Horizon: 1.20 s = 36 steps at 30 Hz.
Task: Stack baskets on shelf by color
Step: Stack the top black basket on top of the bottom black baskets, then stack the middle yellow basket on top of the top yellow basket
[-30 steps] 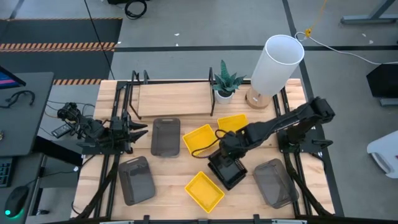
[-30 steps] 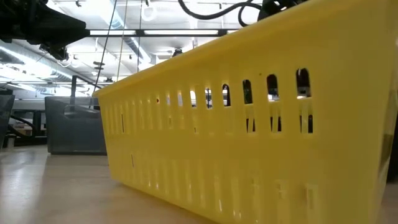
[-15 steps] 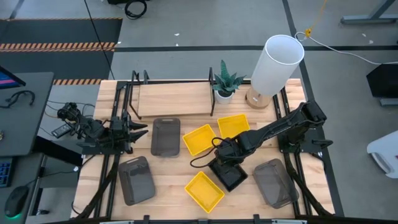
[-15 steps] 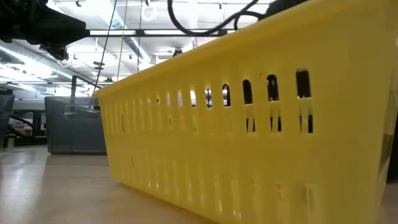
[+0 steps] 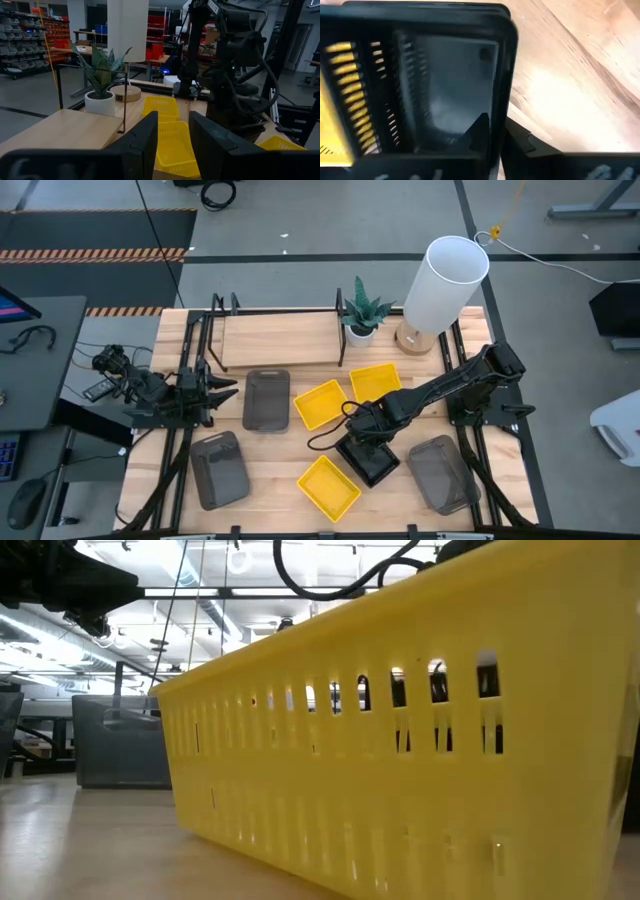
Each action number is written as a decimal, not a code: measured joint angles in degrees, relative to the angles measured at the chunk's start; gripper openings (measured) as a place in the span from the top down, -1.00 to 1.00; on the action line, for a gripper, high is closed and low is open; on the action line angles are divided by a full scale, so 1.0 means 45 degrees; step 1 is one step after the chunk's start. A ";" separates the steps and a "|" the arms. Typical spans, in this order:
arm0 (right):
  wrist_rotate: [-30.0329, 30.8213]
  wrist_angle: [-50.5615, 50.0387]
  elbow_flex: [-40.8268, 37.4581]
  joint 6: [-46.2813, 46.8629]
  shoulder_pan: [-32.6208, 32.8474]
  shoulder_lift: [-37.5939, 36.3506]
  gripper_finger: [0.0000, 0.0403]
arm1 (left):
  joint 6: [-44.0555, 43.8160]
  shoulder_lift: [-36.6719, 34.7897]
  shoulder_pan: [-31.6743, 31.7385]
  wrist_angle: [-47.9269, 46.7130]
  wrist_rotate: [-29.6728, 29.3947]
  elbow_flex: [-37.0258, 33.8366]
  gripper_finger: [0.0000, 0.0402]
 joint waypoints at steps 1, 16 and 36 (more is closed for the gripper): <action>-0.0002 0.0008 0.0000 -0.0060 0.0000 0.0000 0.73 | 0.0002 0.0000 -0.0002 0.0000 -0.0003 0.0000 0.42; -0.0367 -0.0383 0.0617 -0.2098 -0.0837 -0.0049 0.41 | -0.0003 0.0000 -0.0002 0.0000 0.0000 0.0000 0.42; 0.2217 0.1576 0.0665 -0.9972 -0.2695 0.0196 0.23 | -0.0002 0.0003 0.0000 0.0000 -0.0003 0.0000 0.42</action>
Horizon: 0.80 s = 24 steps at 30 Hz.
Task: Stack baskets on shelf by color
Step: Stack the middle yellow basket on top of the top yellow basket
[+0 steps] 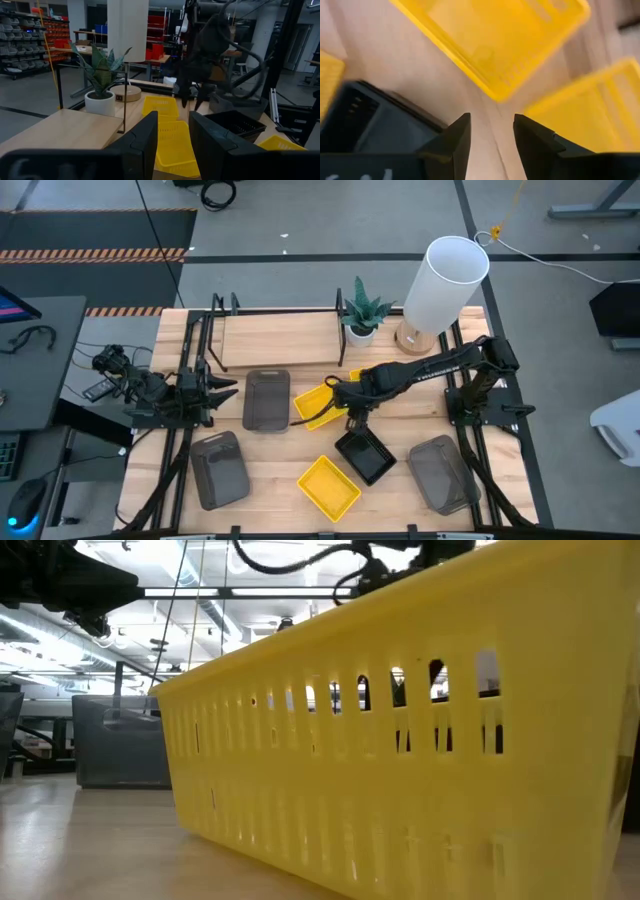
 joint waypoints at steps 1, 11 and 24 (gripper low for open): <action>0.0018 0.0372 0.0000 -0.0344 0.0000 0.0132 0.22 | 0.0000 -0.0003 -0.0003 0.0000 -0.0002 0.0000 0.42; 0.0010 0.4533 0.0000 -0.5744 0.0330 0.1931 0.21 | 0.0002 -0.0003 -0.0002 0.0000 0.0002 0.0002 0.42; 0.0209 0.5174 0.0005 -0.6739 0.0250 0.2937 0.59 | 0.0000 0.0002 0.0001 0.0000 0.0003 0.0005 0.42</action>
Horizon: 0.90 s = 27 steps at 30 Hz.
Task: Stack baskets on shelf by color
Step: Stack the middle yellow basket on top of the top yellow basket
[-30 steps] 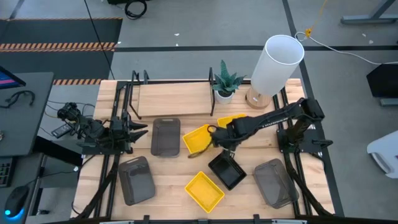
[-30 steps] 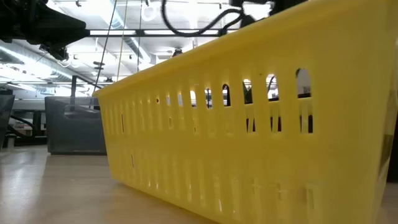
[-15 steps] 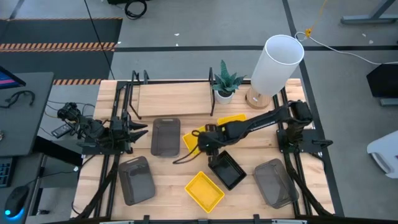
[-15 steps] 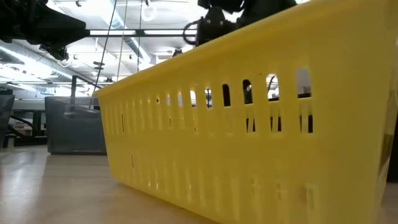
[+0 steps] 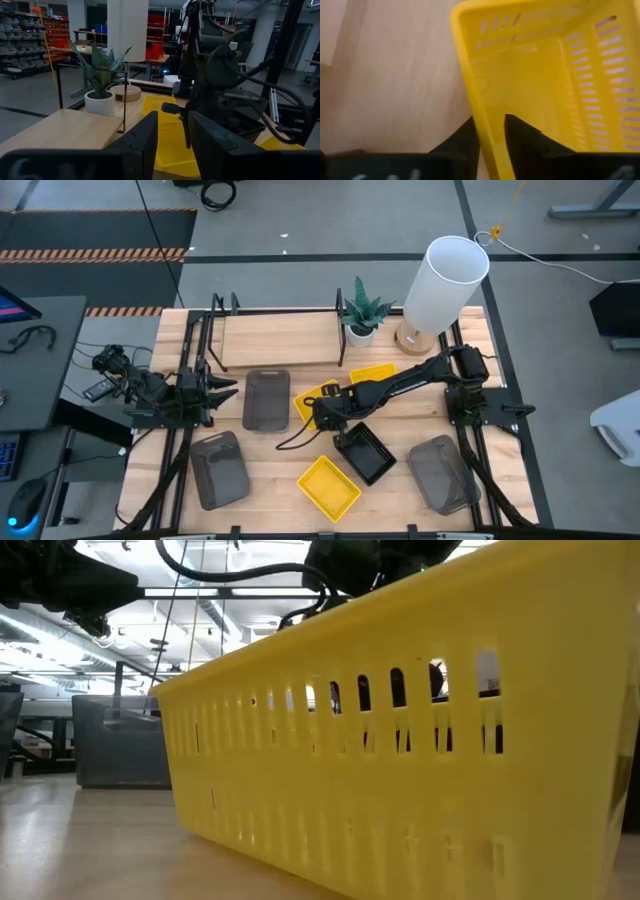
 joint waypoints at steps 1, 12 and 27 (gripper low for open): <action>-0.0006 -0.0023 0.0000 -0.0018 0.0002 -0.0020 0.65 | 0.0003 -0.0003 -0.0001 0.0007 0.0000 -0.0005 0.42; 0.1033 -0.1721 0.1658 -0.0197 0.0345 -0.0345 0.95 | 0.0005 0.0000 0.0002 -0.0015 -0.0001 -0.0005 0.42; 0.3177 -0.7121 0.3037 0.1810 0.0911 -0.1641 0.98 | 0.0001 0.0000 -0.0003 0.0024 -0.0004 -0.0005 0.42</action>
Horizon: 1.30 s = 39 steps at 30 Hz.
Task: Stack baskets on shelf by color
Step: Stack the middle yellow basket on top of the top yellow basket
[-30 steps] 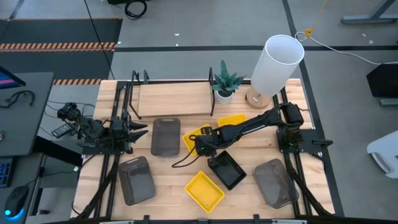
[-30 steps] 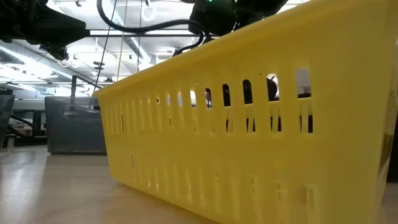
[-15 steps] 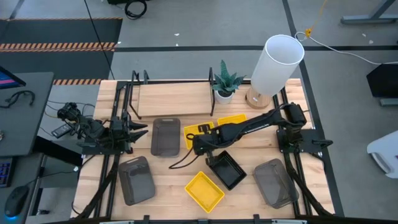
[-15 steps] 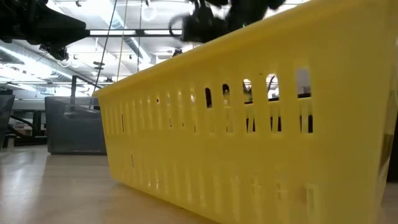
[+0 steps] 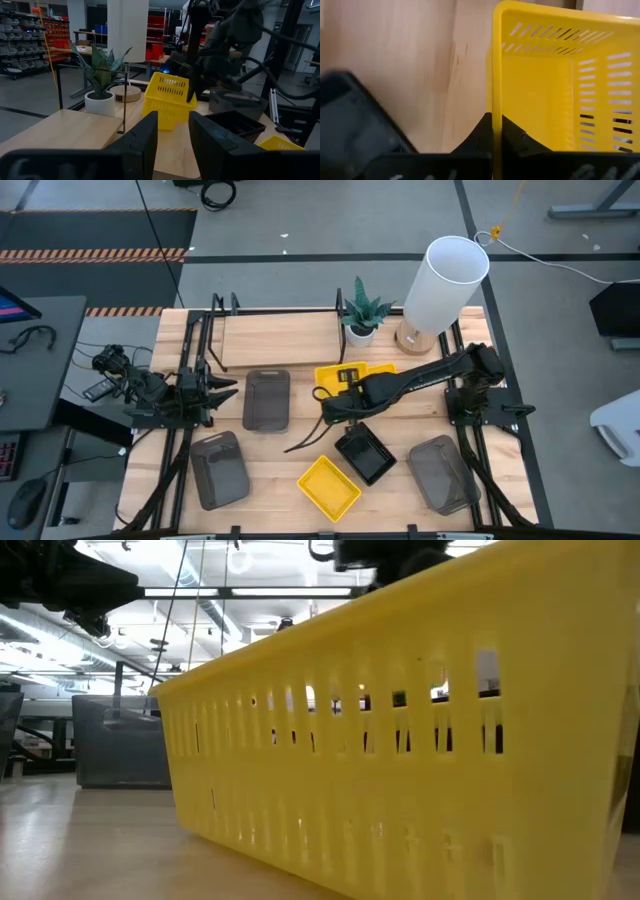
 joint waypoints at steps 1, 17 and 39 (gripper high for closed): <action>0.0080 0.0160 -0.0393 0.0061 0.0016 -0.0267 0.98 | -0.0001 0.0000 0.0003 -0.0011 -0.0001 0.0002 0.42; -0.0451 0.4450 -0.7574 -0.0189 -0.0767 -0.5313 0.98 | 0.0003 0.0000 0.0004 -0.0024 0.0004 0.0000 0.42; -0.1720 0.5533 -0.9667 -0.0260 -0.1648 -0.5912 0.61 | 0.0004 0.0000 0.0005 -0.0024 -0.0001 0.0005 0.42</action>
